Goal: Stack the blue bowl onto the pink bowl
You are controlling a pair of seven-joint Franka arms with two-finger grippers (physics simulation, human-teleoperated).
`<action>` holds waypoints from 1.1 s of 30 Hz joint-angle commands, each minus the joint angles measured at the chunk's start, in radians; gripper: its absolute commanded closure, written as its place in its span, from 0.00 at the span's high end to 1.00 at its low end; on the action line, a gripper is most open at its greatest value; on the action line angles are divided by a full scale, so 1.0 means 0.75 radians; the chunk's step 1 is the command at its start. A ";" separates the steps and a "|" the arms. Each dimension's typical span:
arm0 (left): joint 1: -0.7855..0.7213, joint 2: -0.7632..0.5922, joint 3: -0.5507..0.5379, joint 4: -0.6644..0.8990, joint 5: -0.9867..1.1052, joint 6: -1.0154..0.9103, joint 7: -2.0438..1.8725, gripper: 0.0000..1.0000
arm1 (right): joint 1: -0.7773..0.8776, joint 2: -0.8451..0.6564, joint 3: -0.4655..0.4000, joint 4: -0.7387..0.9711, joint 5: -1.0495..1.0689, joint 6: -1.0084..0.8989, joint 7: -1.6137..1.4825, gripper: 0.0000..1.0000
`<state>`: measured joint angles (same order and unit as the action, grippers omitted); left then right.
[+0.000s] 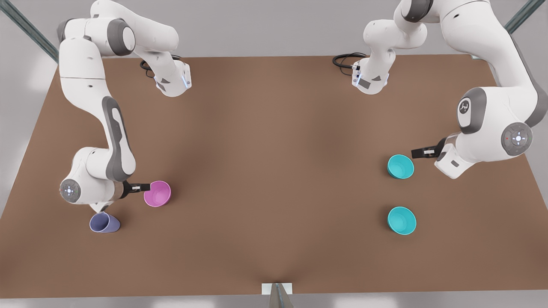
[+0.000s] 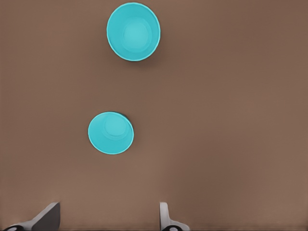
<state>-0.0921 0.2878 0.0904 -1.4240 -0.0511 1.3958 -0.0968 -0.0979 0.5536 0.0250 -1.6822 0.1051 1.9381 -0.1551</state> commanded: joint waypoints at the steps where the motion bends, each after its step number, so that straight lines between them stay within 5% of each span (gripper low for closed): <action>1: 0.000 -0.001 0.000 0.001 0.001 -0.055 -0.010 1.00 | 0.006 -0.004 -0.001 -0.027 0.009 0.193 -0.002 1.00; 18: 0.000 0.011 0.000 0.001 0.011 -0.073 -0.010 1.00 | 0.010 0.119 -0.001 -0.072 0.009 0.249 0.113 1.00; 20: 0.000 0.011 0.000 0.001 0.013 -0.075 -0.010 1.00 | 0.010 0.125 -0.001 -0.070 0.009 0.247 0.113 0.83; 24: 0.000 0.009 0.000 0.003 0.013 -0.092 -0.010 1.00 | 0.010 0.139 -0.001 -0.064 0.009 0.242 0.107 0.71; 28: 0.002 0.011 0.000 0.003 0.015 -0.092 -0.008 1.00 | 0.010 0.139 -0.001 -0.060 0.009 0.240 0.098 0.29; 33: 0.000 0.011 0.002 0.013 0.013 -0.100 -0.012 1.00 | 0.014 0.137 0.004 -0.025 0.009 0.216 0.098 0.21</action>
<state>-0.0912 0.2972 0.0918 -1.4150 -0.0408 1.3261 -0.1035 -0.0882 0.6575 0.0279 -1.7021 0.1188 2.1083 -0.1017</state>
